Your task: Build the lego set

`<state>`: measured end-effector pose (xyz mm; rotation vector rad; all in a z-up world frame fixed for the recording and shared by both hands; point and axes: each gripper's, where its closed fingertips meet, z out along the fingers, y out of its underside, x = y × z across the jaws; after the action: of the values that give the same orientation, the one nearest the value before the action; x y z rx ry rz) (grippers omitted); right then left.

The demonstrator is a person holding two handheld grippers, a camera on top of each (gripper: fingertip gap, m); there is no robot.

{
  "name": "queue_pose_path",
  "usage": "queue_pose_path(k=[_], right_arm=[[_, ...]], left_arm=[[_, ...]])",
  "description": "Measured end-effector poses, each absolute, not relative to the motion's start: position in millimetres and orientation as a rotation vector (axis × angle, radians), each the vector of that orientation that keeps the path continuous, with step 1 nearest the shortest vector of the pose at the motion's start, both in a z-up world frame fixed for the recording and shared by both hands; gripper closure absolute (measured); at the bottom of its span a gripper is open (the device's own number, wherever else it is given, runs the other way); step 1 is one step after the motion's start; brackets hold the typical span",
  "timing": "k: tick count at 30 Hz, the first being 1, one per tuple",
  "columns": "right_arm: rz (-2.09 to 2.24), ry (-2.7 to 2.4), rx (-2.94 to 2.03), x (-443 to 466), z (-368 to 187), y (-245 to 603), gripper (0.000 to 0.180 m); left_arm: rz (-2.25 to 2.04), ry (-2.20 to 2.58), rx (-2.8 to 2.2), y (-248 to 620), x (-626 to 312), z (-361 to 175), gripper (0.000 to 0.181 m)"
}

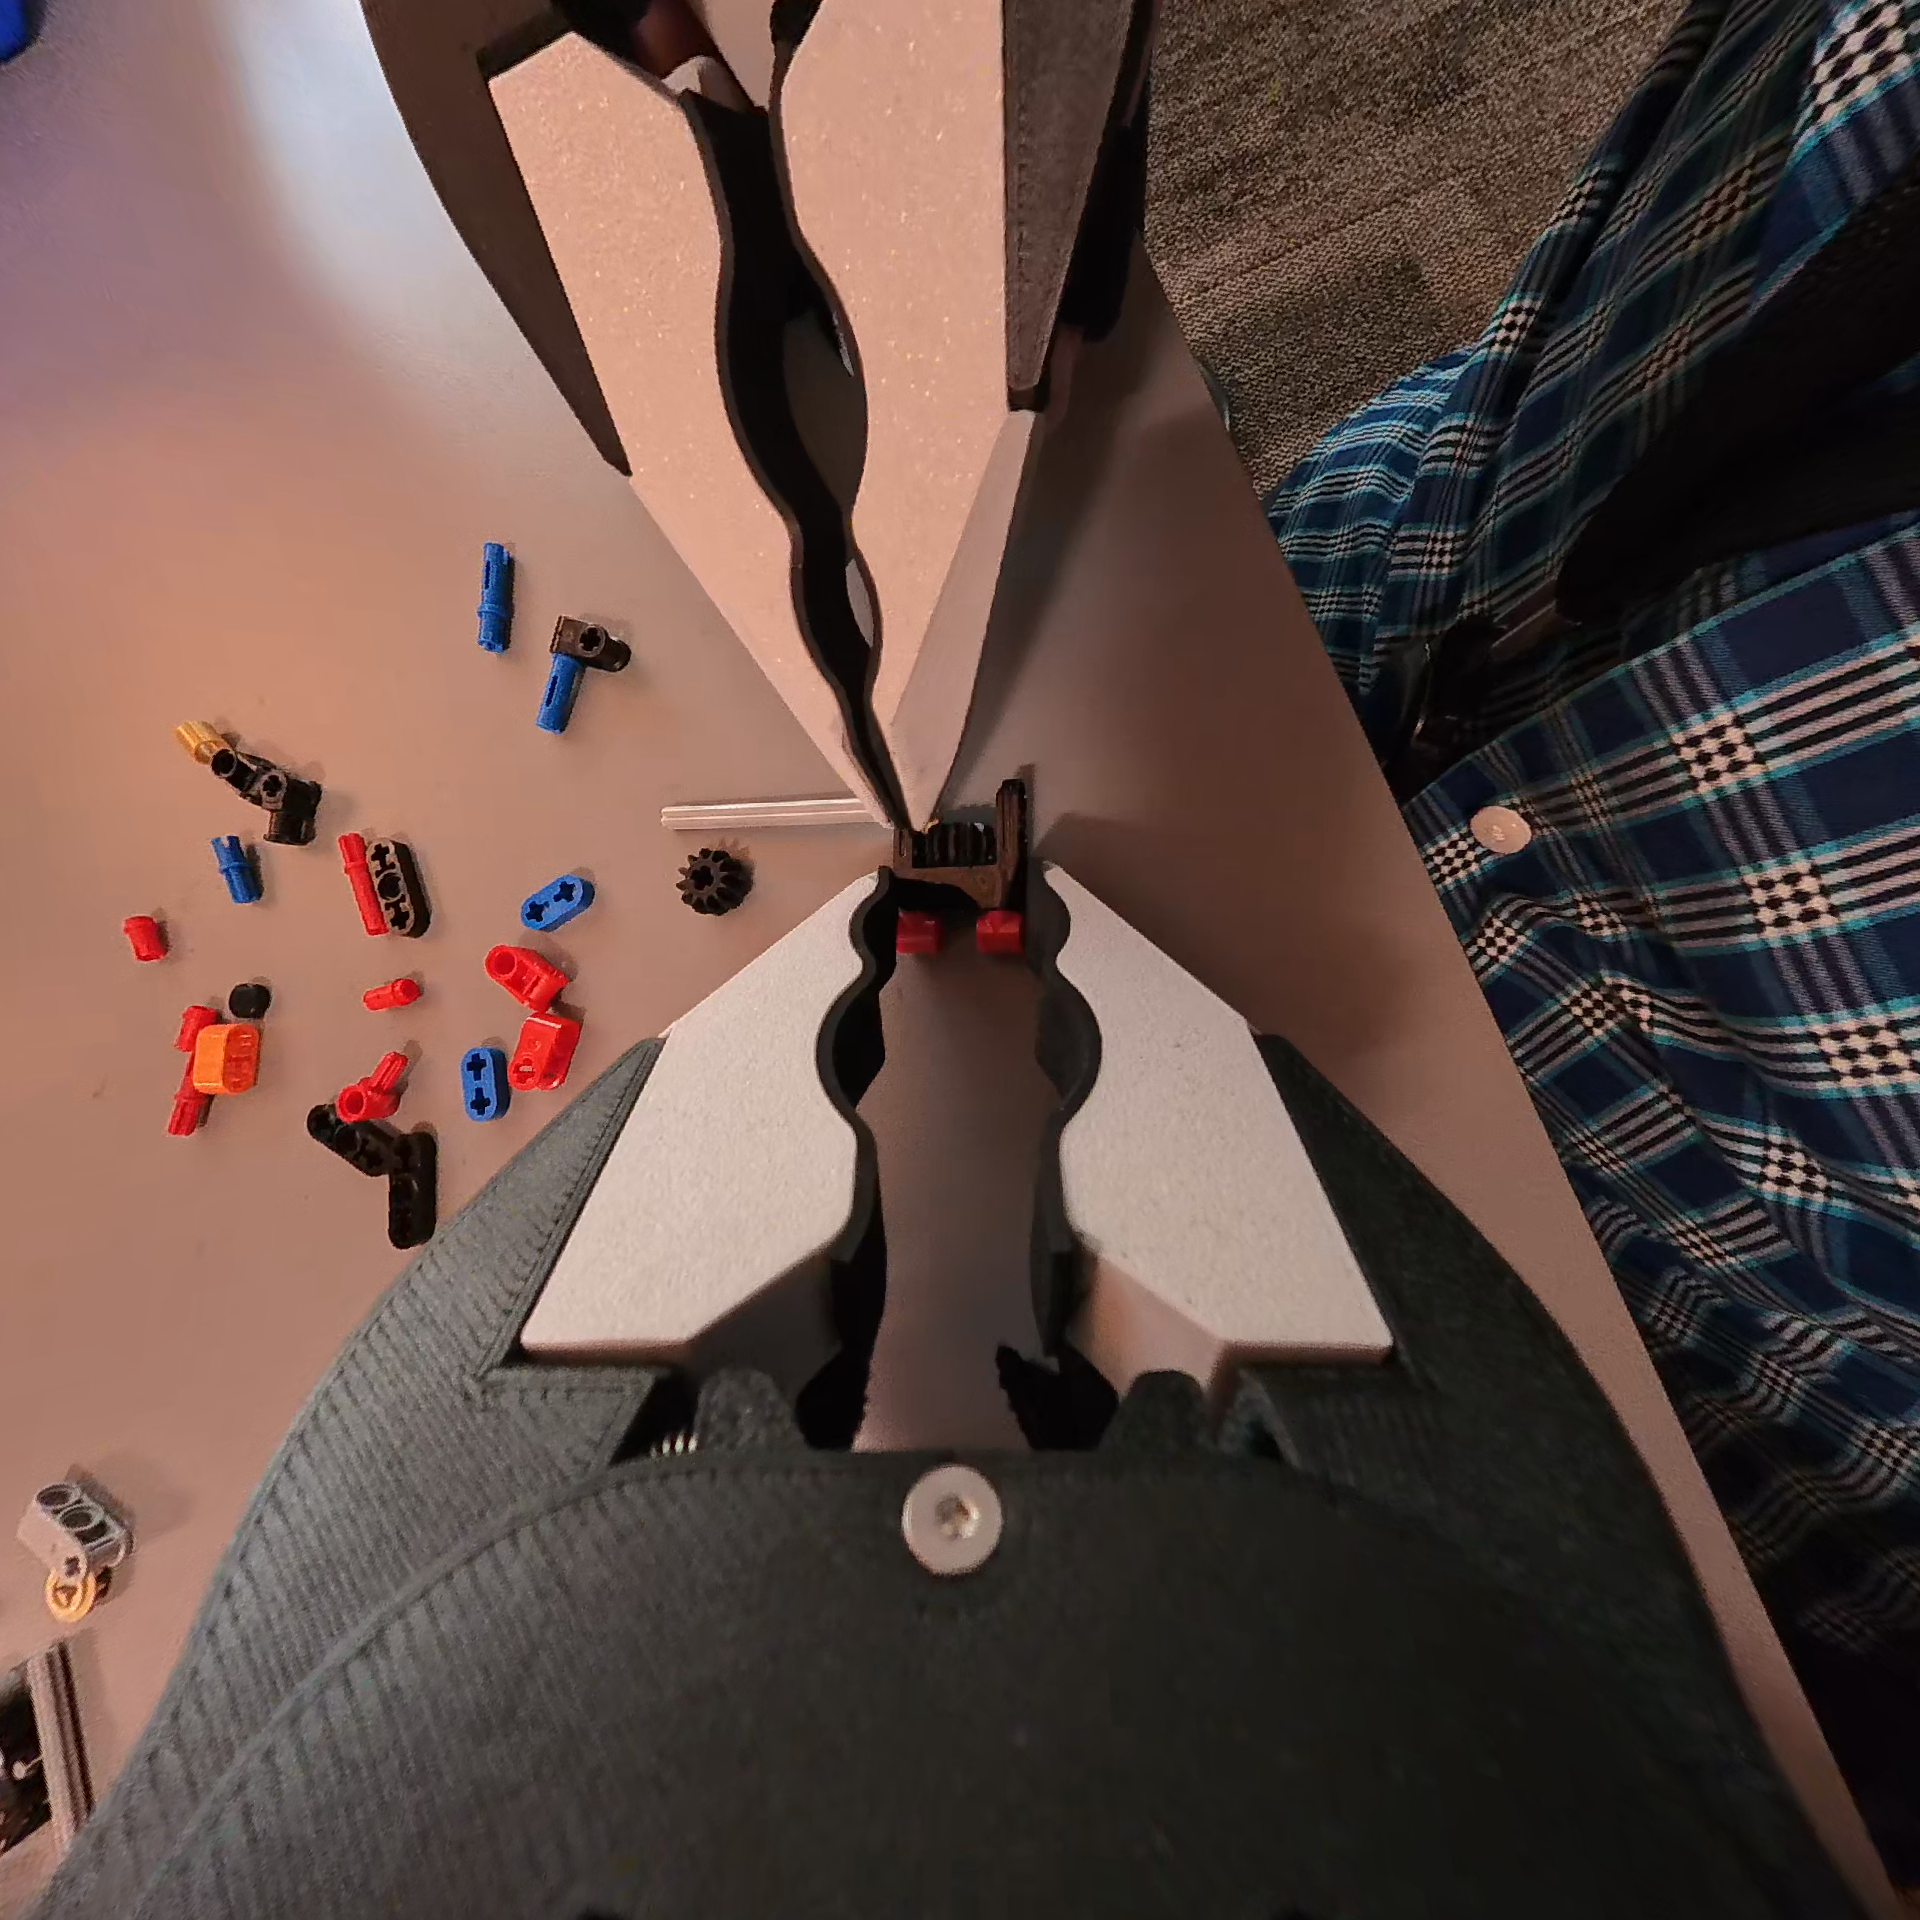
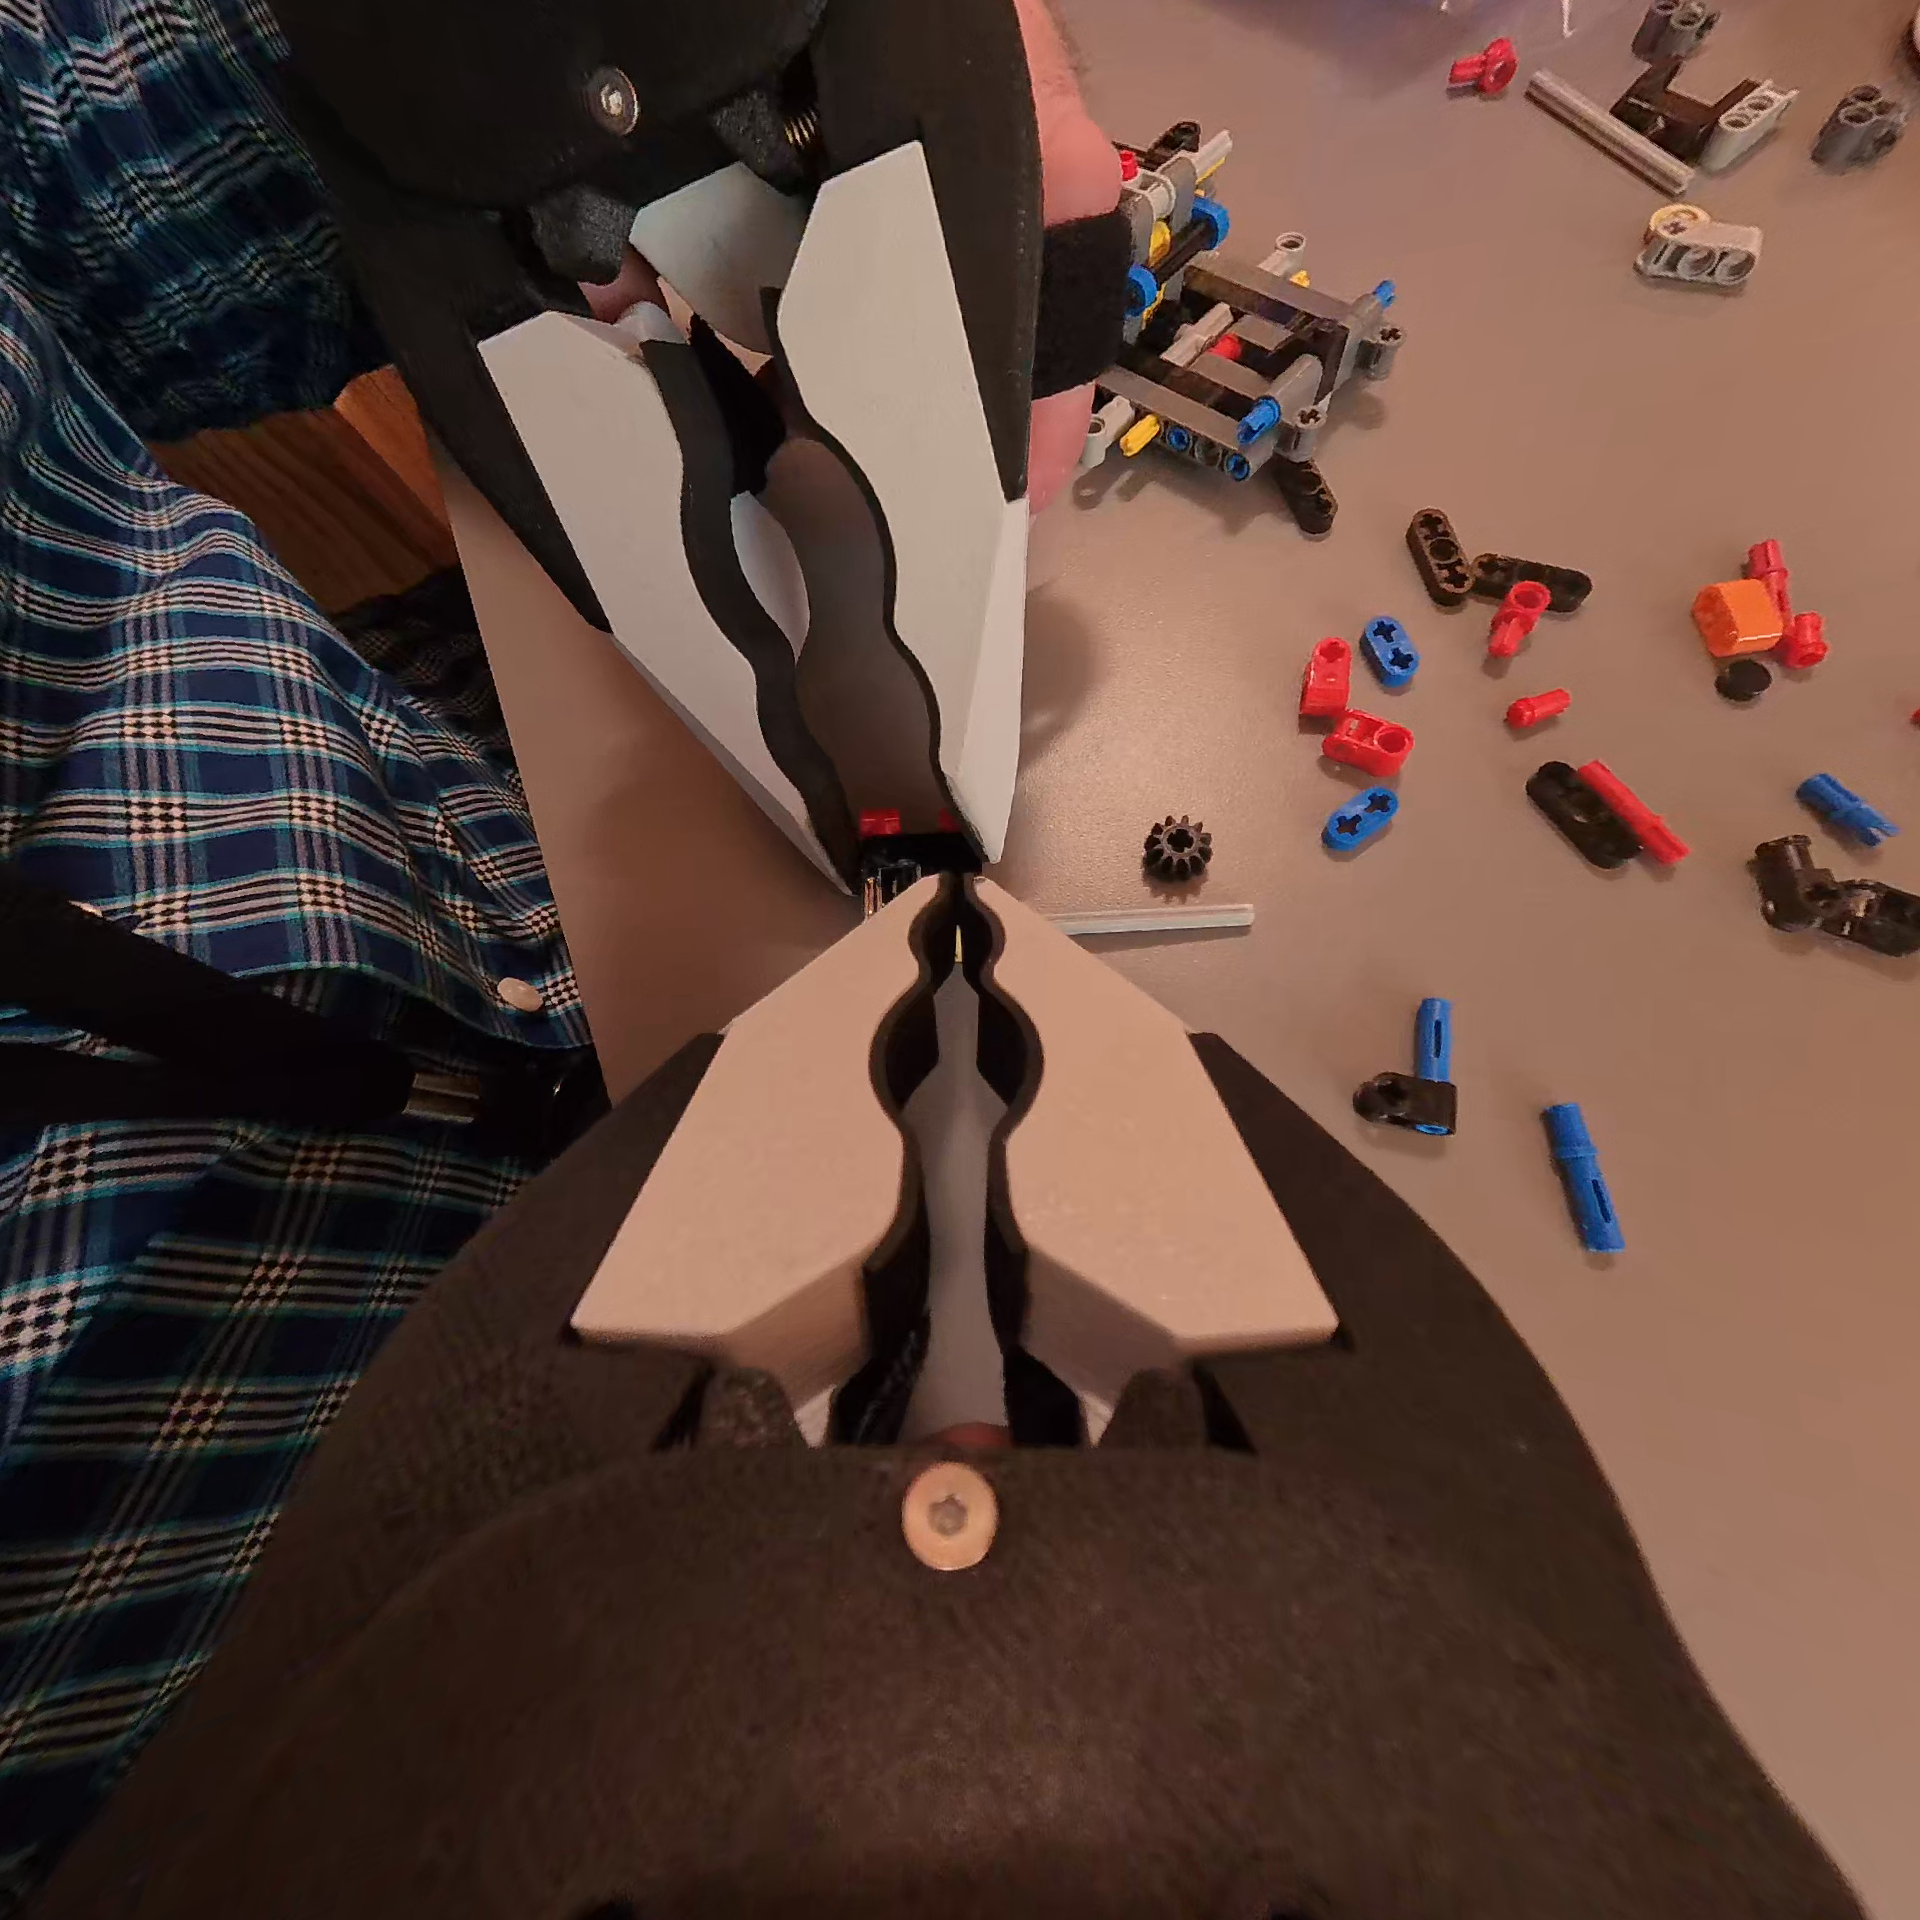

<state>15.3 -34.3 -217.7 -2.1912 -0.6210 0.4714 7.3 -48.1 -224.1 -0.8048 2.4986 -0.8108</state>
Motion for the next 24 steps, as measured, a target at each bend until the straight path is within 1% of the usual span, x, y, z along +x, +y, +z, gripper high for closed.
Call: queue_pose_path(k=[6,13,16,22,24], right_arm=[[0.481,-0.624,-2.187,17.1,-218.7,-32.8,0.179],[0.487,-0.626,-2.175,22.0,-216.5,-38.5,0.172],[0.483,-0.703,-2.150,20.2,-213.9,-48.8,0.170],[0.330,-0.915,-2.144,13.6,-227.4,-55.1,0.165],[0.300,-0.954,-2.135,10.7,-229.9,-53.7,0.166]], left_arm=[[-0.813,2.499,-0.806,-48.3,7.0,-223.9,0.158],[-0.815,2.500,-0.808,-48.8,6.6,-223.9,0.158],[-0.813,2.501,-0.807,-48.9,6.5,-223.9,0.158],[-0.812,2.507,-0.805,-49.2,5.6,-224.0,0.158],[-0.815,2.507,-0.806,-49.3,5.5,-224.0,0.158]])
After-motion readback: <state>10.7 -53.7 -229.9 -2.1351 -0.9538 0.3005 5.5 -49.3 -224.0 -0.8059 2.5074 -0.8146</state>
